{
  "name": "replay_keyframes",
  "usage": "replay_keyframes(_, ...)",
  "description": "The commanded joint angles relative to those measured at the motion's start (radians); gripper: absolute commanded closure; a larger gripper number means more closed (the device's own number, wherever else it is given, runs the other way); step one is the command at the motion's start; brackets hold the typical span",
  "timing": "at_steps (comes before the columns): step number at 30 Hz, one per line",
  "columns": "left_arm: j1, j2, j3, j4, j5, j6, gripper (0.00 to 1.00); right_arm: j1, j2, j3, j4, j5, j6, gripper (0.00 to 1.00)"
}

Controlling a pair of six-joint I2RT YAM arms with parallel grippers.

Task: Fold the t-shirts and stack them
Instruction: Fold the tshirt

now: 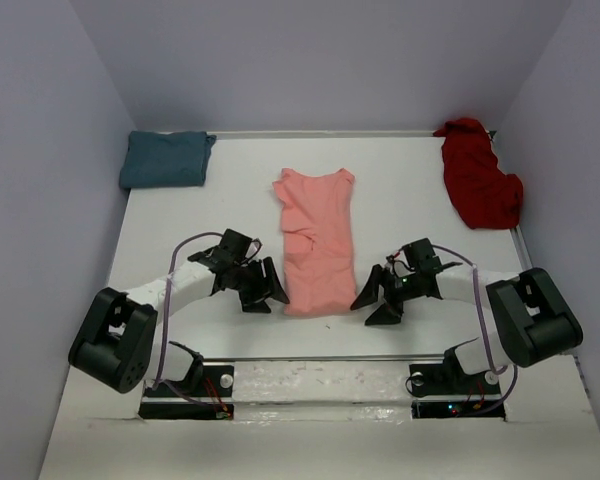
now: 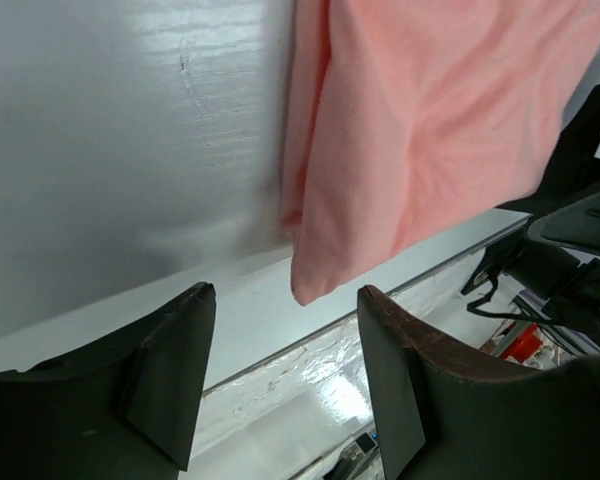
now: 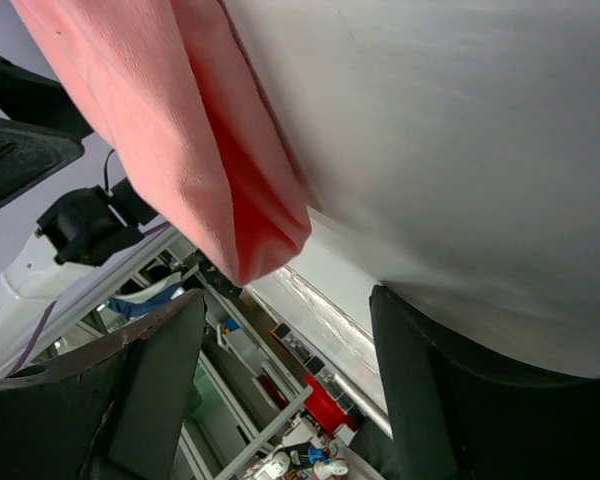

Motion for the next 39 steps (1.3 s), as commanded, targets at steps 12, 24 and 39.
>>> replay_keyframes(12,-0.001,-0.02,0.023,0.043,0.007,-0.017,0.32,0.007,0.133,0.077,0.17,0.02,-0.002,0.74)
replay_keyframes(24,-0.003,0.009,0.039,0.043,0.017,-0.01,0.32,0.007,0.144,0.08,0.15,0.023,-0.01,1.0)
replay_keyframes(39,-0.023,0.058,0.043,0.094,0.078,-0.048,0.41,0.007,0.173,0.109,0.134,0.022,-0.028,1.0)
